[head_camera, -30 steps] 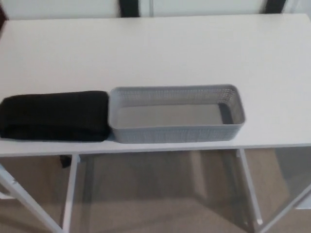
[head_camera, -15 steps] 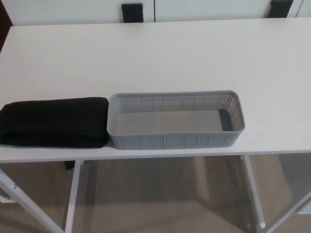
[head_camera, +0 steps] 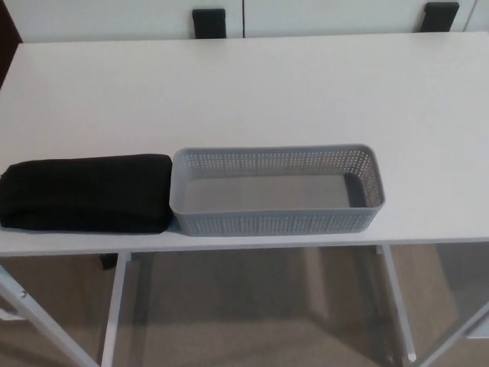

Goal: The robot walk towards a table in front and pick up a black pencil case on the left hand side and put the pencil case into a small container on the right hand side

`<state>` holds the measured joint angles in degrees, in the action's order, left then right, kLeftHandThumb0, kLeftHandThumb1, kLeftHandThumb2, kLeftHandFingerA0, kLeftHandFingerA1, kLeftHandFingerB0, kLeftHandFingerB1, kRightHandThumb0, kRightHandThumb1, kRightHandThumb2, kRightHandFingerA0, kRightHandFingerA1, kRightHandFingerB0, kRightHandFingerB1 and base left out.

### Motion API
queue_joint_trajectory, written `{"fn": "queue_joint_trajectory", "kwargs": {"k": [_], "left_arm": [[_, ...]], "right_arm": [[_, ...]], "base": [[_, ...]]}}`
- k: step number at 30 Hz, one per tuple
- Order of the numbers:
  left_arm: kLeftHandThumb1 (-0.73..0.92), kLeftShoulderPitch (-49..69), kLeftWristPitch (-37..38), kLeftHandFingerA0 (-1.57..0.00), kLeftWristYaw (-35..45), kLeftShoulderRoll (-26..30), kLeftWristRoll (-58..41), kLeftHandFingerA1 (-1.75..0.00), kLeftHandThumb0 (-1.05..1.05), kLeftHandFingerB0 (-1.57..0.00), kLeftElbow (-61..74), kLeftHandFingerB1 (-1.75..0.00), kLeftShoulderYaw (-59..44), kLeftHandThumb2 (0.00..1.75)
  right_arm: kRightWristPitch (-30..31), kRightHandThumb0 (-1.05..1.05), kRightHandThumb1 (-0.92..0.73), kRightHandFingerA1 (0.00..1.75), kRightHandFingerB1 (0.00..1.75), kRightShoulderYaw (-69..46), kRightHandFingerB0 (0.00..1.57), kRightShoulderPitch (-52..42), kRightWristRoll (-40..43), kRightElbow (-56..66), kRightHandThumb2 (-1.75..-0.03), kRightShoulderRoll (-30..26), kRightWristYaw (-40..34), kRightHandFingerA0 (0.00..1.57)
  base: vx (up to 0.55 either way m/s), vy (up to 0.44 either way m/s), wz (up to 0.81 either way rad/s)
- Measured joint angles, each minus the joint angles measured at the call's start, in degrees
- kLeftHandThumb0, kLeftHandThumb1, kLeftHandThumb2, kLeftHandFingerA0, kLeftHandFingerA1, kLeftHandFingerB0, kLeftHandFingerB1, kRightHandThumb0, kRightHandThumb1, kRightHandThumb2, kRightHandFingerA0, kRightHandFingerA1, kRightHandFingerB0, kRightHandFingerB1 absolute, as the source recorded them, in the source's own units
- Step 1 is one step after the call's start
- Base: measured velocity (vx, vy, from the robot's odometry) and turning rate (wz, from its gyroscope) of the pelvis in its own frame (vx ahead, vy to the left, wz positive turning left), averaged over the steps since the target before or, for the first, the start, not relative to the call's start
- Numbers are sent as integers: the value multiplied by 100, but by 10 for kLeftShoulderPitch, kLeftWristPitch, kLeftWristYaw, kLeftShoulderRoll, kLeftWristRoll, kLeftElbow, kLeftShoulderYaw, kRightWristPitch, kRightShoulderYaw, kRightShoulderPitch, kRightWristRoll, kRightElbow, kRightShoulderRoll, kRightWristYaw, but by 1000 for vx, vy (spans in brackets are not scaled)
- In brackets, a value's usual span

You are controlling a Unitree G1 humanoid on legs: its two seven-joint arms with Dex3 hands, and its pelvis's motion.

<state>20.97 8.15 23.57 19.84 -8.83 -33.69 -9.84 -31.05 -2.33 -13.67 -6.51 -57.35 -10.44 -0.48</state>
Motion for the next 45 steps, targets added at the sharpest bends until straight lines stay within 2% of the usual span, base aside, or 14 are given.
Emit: {"fn": "queue_joint_trajectory", "kwargs": {"k": [9, 11, 16, 20, 23, 24, 25, 28, 29, 30, 31, 38, 39, 45], "left_arm": [[36, 108, 14, -22, 48, 29, -4, -38, -51, -17, 222, -36, 37, 64], [24, 131, 15, -9, 56, 31, -15, -52, -22, -9, 269, -51, 27, 82], [26, 177, 19, -6, 70, 33, -53, -52, -28, -6, 391, -51, -33, 85], [15, 194, 22, -8, 73, 38, -86, -53, -28, -8, 475, -51, -86, 79], [35, 194, 24, -20, 72, 52, -112, -33, -53, -24, 539, -29, -128, 52], [17, 192, 24, -6, 71, 57, -120, -52, -28, -6, 554, -50, -139, 80], [41, 183, 24, -18, 69, 66, -131, -34, -43, -17, 579, -28, -154, 53], [44, 149, 24, -16, 60, 88, -156, -33, -40, -14, 636, -27, -183, 55], [31, 136, 24, -6, 56, 97, -163, -52, -25, -5, 654, -50, -191, 86], [48, 122, 23, -17, 53, 104, -169, -30, -42, -14, 669, -27, -199, 55], [35, 88, 19, 0, 44, 122, -180, -50, -28, 0, 697, -48, -210, 89], [28, -104, 5, 0, 27, 173, -159, -49, -24, 0, 694, -48, -162, 83], [42, -128, 3, -10, 26, 178, -150, -28, -37, -11, 683, -23, -148, 54], [33, -257, -10, -5, 25, 194, -89, -26, -44, -6, 586, -21, -55, 66]], "right_arm": [[0, -20, -49, 61, 49, 1, 10, 7, -1, 0, -91, 0, 0, 38], [0, -18, -50, 60, 48, 2, 8, 10, -1, 0, -91, 0, 0, 36], [1, -18, -49, 61, 49, 2, 10, 16, -1, 0, -91, 0, 0, 38], [1, -19, -48, 61, 49, 3, 11, 23, -1, 0, -91, 0, 0, 40], [1, -16, -48, 62, 49, 4, 10, 27, -1, 0, -90, 0, 0, 40], [1, -17, -49, 62, 49, 4, 10, 28, -1, 0, -91, 0, 1, 39], [1, -18, -49, 62, 49, 4, 10, 29, -1, 0, -91, 0, 1, 39], [2, -19, -48, 64, 50, 4, 12, 32, -1, -1, -91, 0, 1, 42], [2, -19, -47, 64, 50, 5, 13, 33, -2, -2, -91, 0, 1, 43], [2, -18, -47, 64, 51, 5, 13, 34, -2, -3, -91, 0, 1, 42], [3, -20, -48, 63, 50, 6, 12, 36, -3, -6, -91, -1, 1, 40], [6, -19, -49, 61, 49, 11, 10, 46, -5, -10, -91, -2, 1, 39], [7, -19, -48, 61, 49, 11, 11, 47, -5, -10, -91, -2, 1, 40], [10, -18, -49, 60, 48, 13, 10, 50, -7, -10, -91, -2, 0, 39]], "base": [[0, 0, 0], [0, 0, 0], [0, 0, 0], [0, 0, 0], [0, 0, 0], [0, 0, 0], [0, 0, 0], [0, 0, 0], [0, 0, 0], [0, 0, 0], [0, 0, 0], [0, 0, 0], [0, 0, 0], [0, 0, 0]]}}
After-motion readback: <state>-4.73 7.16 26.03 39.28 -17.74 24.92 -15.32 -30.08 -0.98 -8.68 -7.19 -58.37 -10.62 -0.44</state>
